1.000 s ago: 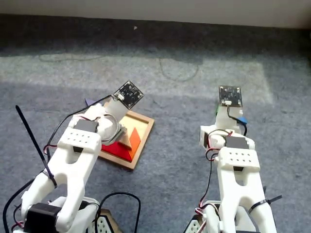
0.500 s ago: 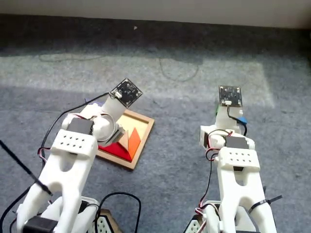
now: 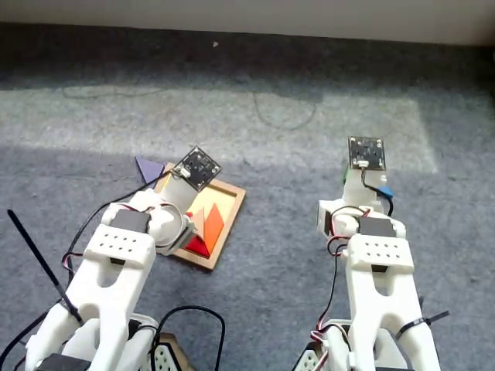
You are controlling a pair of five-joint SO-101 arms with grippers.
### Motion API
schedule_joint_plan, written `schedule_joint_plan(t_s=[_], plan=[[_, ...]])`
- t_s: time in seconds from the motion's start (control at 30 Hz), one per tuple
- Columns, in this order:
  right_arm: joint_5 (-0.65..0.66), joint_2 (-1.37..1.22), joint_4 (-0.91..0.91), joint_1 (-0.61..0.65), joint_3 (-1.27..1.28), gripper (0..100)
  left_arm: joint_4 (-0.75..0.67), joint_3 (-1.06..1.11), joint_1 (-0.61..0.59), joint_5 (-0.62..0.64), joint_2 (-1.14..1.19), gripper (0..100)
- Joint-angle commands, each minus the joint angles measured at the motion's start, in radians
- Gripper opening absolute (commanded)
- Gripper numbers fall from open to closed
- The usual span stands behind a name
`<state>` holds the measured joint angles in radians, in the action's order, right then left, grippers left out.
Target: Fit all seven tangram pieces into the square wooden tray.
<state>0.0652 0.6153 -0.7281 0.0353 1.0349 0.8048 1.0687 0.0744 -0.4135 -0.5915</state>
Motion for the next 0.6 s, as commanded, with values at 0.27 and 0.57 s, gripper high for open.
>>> schedule_joint_plan(t_s=[0.27, 0.57], plan=[[0.002, 0.022, 0.030, -0.008, -0.007, 8.1, -0.308, 0.067, 0.019, 0.015, 0.116, 23], [0.002, 0.022, 0.030, -0.010, -0.007, 8.1, -0.302, -0.036, 0.018, 0.095, 0.203, 23]])
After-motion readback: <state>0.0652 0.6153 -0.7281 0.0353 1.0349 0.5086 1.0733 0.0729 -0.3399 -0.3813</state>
